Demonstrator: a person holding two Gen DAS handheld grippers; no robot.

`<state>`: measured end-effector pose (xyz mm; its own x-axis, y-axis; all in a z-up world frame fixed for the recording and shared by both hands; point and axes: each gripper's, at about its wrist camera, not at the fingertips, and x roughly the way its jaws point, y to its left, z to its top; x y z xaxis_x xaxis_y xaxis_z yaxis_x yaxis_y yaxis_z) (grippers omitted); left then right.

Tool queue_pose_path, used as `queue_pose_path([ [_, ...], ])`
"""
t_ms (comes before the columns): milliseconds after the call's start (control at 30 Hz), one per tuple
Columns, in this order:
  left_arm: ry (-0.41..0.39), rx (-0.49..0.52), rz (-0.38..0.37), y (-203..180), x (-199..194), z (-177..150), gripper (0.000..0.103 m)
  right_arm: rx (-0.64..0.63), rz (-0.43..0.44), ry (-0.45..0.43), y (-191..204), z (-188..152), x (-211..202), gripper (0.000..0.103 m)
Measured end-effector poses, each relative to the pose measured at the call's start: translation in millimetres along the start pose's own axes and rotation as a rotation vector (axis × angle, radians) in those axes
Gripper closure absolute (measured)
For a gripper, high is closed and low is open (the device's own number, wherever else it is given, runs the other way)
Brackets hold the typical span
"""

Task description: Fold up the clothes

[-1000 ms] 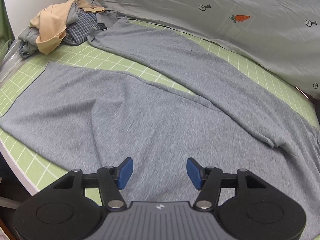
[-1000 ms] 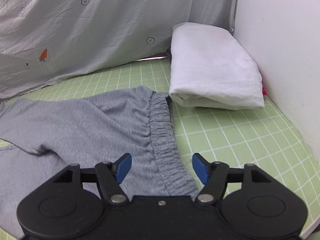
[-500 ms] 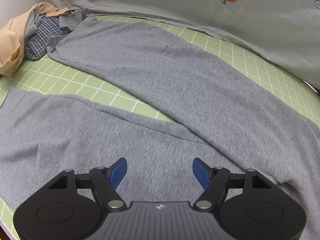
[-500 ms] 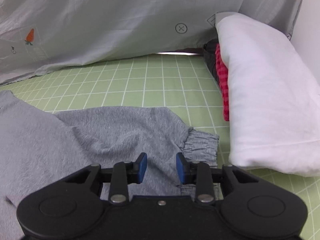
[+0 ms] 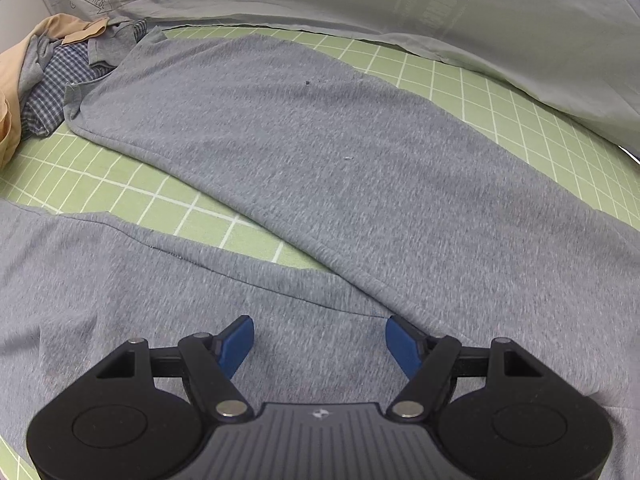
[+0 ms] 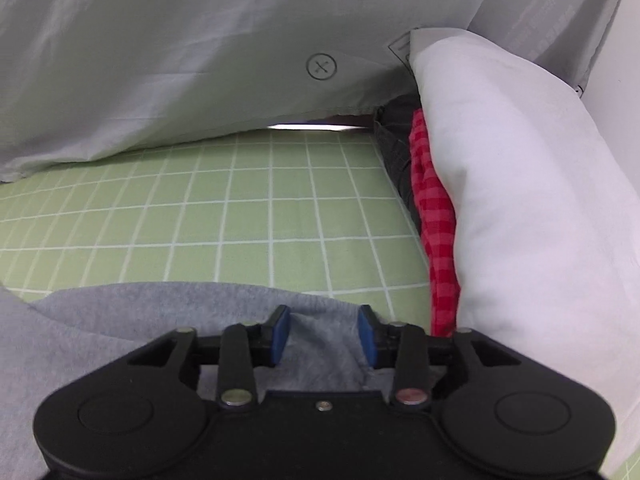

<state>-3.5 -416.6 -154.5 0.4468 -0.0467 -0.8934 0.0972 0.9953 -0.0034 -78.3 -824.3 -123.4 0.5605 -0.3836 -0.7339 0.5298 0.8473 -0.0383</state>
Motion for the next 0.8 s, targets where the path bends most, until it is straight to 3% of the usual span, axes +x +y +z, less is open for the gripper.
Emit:
queue_pose_path([
  [33,-0.004,-0.003,-0.003,0,-3,-2,0.028,-0.004,0.038,-0.026,2,-7,-17,0.038],
  [100,-0.01,-0.011,-0.013,1,-8,-8,0.026,-0.014,0.082,-0.064,3,-27,-52,0.012],
  [200,-0.02,-0.022,-0.028,3,-19,-20,0.026,0.016,0.062,-0.047,-9,-67,-93,0.011],
  [367,-0.037,-0.031,-0.069,6,-40,-45,0.026,0.296,-0.059,0.067,-62,-149,-142,0.011],
  [467,-0.034,-0.034,-0.092,6,-50,-62,0.025,0.468,-0.078,0.109,-95,-182,-158,0.012],
  [633,-0.028,-0.031,-0.098,9,-67,-90,0.025,0.493,-0.03,0.136,-100,-198,-164,0.021],
  [800,-0.036,-0.057,-0.074,27,-85,-109,0.025,0.374,0.004,0.16,-77,-195,-161,0.055],
])
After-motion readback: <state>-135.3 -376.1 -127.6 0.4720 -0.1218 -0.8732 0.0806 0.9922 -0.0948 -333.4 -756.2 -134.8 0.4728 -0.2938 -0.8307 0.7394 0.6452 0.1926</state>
